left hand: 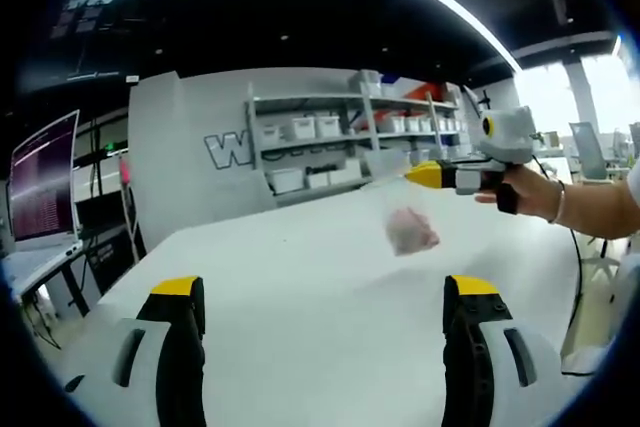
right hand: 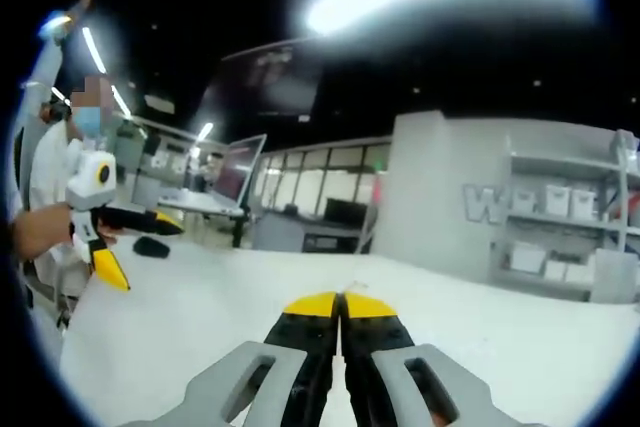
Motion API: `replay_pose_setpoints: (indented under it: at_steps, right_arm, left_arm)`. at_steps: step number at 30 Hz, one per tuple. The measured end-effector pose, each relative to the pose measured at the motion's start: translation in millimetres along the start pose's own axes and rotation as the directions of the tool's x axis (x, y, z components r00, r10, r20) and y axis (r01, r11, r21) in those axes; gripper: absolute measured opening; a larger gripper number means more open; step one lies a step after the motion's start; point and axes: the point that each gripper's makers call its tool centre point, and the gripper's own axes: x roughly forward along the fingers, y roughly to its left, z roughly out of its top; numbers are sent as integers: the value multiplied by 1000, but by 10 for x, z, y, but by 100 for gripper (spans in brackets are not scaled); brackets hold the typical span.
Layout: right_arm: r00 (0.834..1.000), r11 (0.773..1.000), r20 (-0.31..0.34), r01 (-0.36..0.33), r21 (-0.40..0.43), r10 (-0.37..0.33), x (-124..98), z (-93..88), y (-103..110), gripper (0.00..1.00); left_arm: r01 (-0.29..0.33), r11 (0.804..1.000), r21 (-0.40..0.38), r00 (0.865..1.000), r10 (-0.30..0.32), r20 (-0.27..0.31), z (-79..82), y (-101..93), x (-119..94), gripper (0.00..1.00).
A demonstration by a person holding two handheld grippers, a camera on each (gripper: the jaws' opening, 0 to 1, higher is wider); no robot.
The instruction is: Open the resealable bag by pulling the two sides of the seal apart until the entire bag opening is separated and visibly accessible.
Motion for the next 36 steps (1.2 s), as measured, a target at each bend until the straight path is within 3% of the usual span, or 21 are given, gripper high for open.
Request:
replay_pose_setpoints:
  at_steps: [36]
  right_arm:
    - [1000, 1000, 10, -13, 8, 13, -172, -23, 102, 0]
  left_arm:
    - [11, 1000, 1, 1000, -11, -4, -6, -69, 31, 97]
